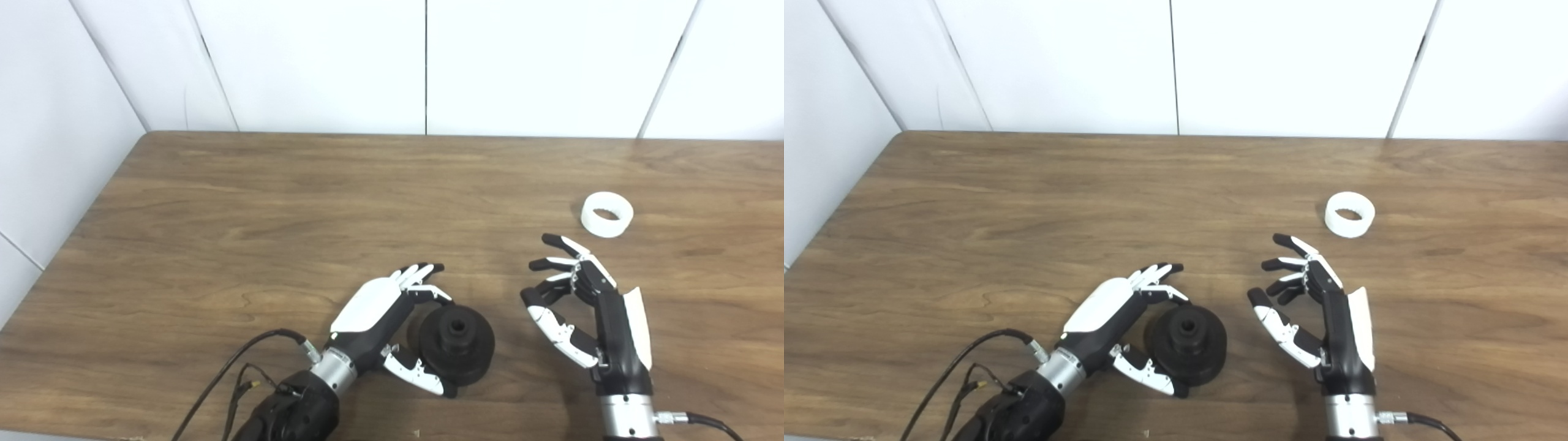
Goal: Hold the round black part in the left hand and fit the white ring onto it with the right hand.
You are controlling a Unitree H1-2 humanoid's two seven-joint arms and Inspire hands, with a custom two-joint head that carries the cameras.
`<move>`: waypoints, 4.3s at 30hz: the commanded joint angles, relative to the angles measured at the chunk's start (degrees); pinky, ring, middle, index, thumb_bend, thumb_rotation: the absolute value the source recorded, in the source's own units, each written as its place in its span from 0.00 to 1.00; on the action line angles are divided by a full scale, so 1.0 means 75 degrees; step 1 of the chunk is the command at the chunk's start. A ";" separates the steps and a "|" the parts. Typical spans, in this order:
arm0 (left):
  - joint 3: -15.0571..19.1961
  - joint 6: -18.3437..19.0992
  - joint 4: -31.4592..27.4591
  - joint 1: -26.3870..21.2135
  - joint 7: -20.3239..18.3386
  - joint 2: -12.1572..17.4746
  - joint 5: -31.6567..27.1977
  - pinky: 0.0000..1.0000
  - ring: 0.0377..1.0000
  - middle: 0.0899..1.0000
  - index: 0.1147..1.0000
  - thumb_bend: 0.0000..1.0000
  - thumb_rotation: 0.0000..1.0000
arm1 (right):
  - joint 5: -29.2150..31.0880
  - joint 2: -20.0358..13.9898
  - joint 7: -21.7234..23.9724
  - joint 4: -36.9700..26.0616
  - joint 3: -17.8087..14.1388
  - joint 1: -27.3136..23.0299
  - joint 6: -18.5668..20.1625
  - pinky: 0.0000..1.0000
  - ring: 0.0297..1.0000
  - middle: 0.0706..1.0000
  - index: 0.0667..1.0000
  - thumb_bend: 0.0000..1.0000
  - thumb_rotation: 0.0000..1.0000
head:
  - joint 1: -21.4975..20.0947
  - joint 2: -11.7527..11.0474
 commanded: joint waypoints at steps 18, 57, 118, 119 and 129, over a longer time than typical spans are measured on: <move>0.0418 -0.0844 -0.0096 0.0140 -0.0125 0.0385 -0.0307 1.00 1.00 0.97 0.53 0.95 0.18 | -0.0312 0.1049 -0.1067 -0.0325 -0.0640 -0.0057 0.0277 0.40 0.49 0.59 0.76 0.43 0.39 | -0.3042 -0.0721; 0.0644 -0.0893 -0.0210 0.0367 -0.0311 0.0168 -0.0253 1.00 1.00 0.97 0.53 0.95 0.17 | -0.2776 -0.1670 0.2364 0.1806 -0.1153 -0.4621 0.3714 0.77 0.91 0.95 0.82 0.71 0.58 | -0.2881 -0.0845; 0.0733 -0.0710 -0.0312 0.0341 -0.0381 0.0102 -0.0112 1.00 1.00 0.98 0.54 0.95 0.20 | -0.2567 -0.2408 0.3720 0.2662 -0.0364 -0.4491 0.3851 0.95 0.99 0.97 0.72 0.95 0.54 | -0.2544 -0.0522; 0.0732 -0.0705 -0.0311 0.0341 -0.0379 0.0097 -0.0113 1.00 1.00 0.98 0.54 0.95 0.20 | -0.2582 -0.2319 0.3573 0.2710 -0.0382 -0.4458 0.3865 0.95 0.99 0.96 0.72 0.94 0.54 | -0.2544 -0.0521; 0.0734 -0.0722 -0.0290 0.0348 -0.0349 0.0064 -0.0149 1.00 1.00 0.98 0.54 0.96 0.20 | -0.2554 -0.1941 0.2724 0.3009 -0.0480 -0.4286 0.3770 0.94 0.97 0.94 0.69 0.88 0.46 | -0.2487 -0.0514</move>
